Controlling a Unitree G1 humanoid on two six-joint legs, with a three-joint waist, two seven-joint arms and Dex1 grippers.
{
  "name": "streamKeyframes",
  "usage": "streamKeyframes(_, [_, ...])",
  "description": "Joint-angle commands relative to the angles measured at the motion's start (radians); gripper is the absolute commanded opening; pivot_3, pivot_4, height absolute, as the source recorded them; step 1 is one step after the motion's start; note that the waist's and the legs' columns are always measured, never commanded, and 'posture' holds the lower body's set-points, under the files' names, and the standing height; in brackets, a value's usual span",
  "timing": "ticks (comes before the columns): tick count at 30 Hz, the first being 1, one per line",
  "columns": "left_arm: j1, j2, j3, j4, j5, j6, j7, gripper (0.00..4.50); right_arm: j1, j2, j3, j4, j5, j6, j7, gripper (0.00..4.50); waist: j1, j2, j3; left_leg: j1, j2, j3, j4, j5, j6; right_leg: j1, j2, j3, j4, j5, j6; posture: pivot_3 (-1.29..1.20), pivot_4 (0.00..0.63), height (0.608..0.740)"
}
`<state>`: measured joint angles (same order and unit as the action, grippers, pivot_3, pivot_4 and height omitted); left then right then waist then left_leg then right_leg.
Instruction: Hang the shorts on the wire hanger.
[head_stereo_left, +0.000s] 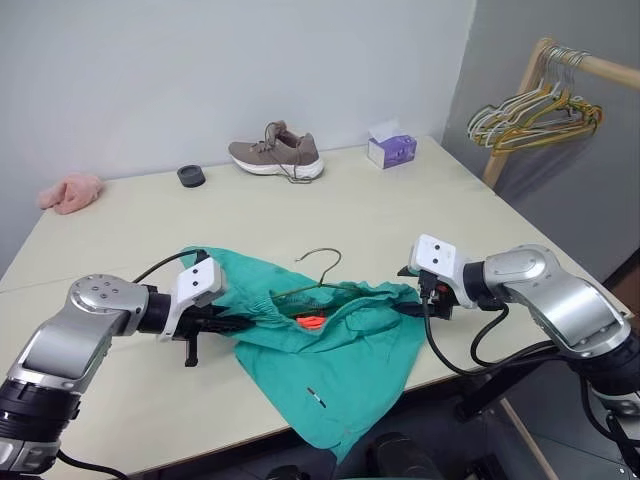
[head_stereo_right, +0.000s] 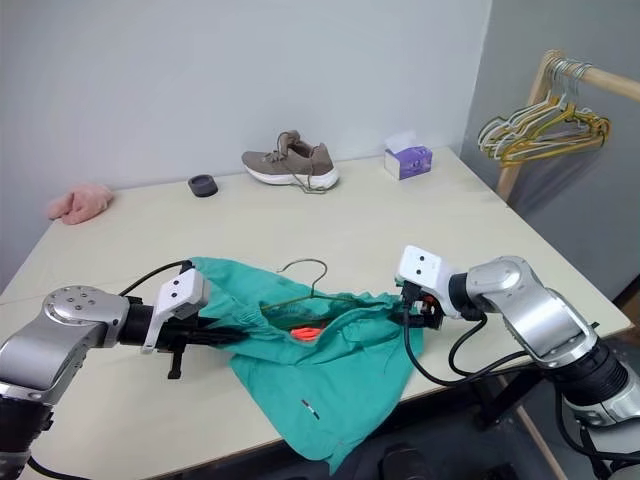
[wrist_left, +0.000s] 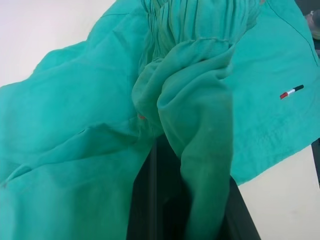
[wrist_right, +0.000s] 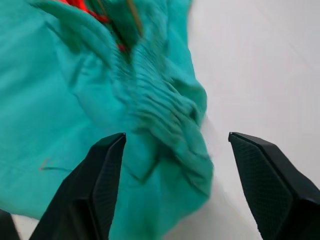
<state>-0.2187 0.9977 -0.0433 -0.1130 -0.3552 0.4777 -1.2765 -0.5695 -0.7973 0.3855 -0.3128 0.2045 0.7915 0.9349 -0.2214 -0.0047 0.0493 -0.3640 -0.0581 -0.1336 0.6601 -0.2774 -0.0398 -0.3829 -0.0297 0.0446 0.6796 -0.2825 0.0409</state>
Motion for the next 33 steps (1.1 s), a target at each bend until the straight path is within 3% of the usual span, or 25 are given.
streamKeyframes(1, [-0.027,-0.007,0.021,-0.021,-0.014,-0.003,0.003,0.0,-0.037,0.025,0.039,0.045,-0.052,-0.072,0.02,3.57,-0.001,0.0,0.0,0.0,0.0,0.0,0.0,0.0,0.0,0.0,0.0,0.0,0.0,0.0,0.0,-0.26,0.0,0.74])
streamKeyframes(12, [-0.054,-0.045,0.001,-0.034,-0.012,0.004,0.006,0.0,-0.154,0.137,0.161,0.25,-0.155,-0.229,0.151,3.57,-0.001,0.0,0.0,0.0,0.0,-0.001,0.0,0.0,0.0,0.0,0.0,-0.001,0.0,0.0,0.0,-0.25,0.0,0.74])
streamKeyframes(15, [-0.056,-0.054,-0.001,-0.04,-0.017,0.011,0.005,0.0,-0.178,0.16,0.167,0.278,-0.169,-0.246,0.177,2.95,-0.001,0.0,0.0,0.0,0.0,-0.001,0.0,0.0,0.0,0.0,0.0,-0.001,0.0,0.0,0.0,-0.25,0.0,0.74])
streamKeyframes(23, [-0.067,-0.081,0.019,-0.016,-0.027,0.018,0.014,0.0,-0.178,0.15,0.145,0.248,-0.152,-0.228,0.243,0.06,0.0,0.0,0.0,0.0,0.0,-0.002,0.0,0.0,0.0,0.0,0.0,-0.001,0.0,0.0,0.0,-0.26,0.0,0.74])
streamKeyframes(28, [-0.1,-0.108,0.051,0.052,-0.036,0.018,0.033,0.0,-0.164,0.13,0.113,0.222,-0.132,-0.196,0.259,0.02,0.0,0.0,0.0,0.0,0.0,-0.002,0.001,0.0,0.0,0.0,0.0,-0.001,0.0,0.0,0.0,-0.27,0.0,0.74])
streamKeyframes(33, [-0.152,-0.127,0.114,0.18,-0.03,-0.035,0.081,1.44,-0.122,0.085,0.066,0.182,-0.1,-0.134,0.272,0.0,-0.001,-0.001,-0.001,0.0,0.0,-0.003,0.001,0.0,0.0,0.0,0.0,-0.002,0.0,0.0,0.0,-0.28,0.0,0.74])
